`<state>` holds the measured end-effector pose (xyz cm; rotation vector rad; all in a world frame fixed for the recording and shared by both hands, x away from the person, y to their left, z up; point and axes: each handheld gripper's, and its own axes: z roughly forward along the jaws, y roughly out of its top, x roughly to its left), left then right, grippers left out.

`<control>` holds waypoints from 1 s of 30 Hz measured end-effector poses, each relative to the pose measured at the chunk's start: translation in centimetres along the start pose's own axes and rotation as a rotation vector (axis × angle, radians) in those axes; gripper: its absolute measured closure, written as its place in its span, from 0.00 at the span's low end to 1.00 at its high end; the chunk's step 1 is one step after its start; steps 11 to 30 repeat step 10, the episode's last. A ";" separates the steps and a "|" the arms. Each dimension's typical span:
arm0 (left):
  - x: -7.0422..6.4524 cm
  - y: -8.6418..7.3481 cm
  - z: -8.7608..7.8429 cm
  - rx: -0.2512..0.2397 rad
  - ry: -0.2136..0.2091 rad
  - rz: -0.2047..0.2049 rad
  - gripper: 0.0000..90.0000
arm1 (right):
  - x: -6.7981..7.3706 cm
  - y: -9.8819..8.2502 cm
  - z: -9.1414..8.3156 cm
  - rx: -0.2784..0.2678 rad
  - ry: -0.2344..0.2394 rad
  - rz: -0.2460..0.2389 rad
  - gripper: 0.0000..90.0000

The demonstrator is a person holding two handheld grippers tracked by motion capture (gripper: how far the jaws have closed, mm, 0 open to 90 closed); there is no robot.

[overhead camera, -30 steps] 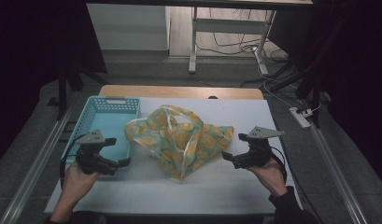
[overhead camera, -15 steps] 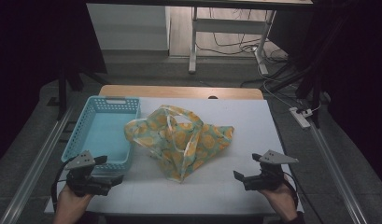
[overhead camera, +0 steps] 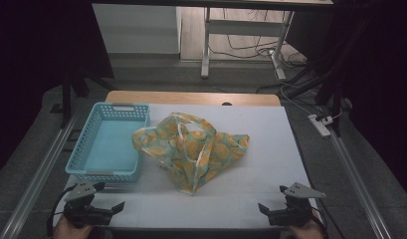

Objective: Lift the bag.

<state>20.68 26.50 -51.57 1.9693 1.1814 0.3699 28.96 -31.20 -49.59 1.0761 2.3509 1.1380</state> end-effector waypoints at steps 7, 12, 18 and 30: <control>-0.1 -0.1 0.6 0.064 0.054 -0.010 0.00 | -0.5 -0.8 -0.6 0.027 -0.002 0.059 0.00; 0.1 0.0 0.7 0.068 0.051 -0.031 0.00 | -0.5 -0.9 -0.6 0.031 0.000 0.062 0.00; 0.1 0.0 0.7 0.068 0.051 -0.031 0.00 | -0.5 -0.9 -0.6 0.031 0.000 0.062 0.00; 0.1 0.0 0.7 0.068 0.051 -0.031 0.00 | -0.5 -0.9 -0.6 0.031 0.000 0.062 0.00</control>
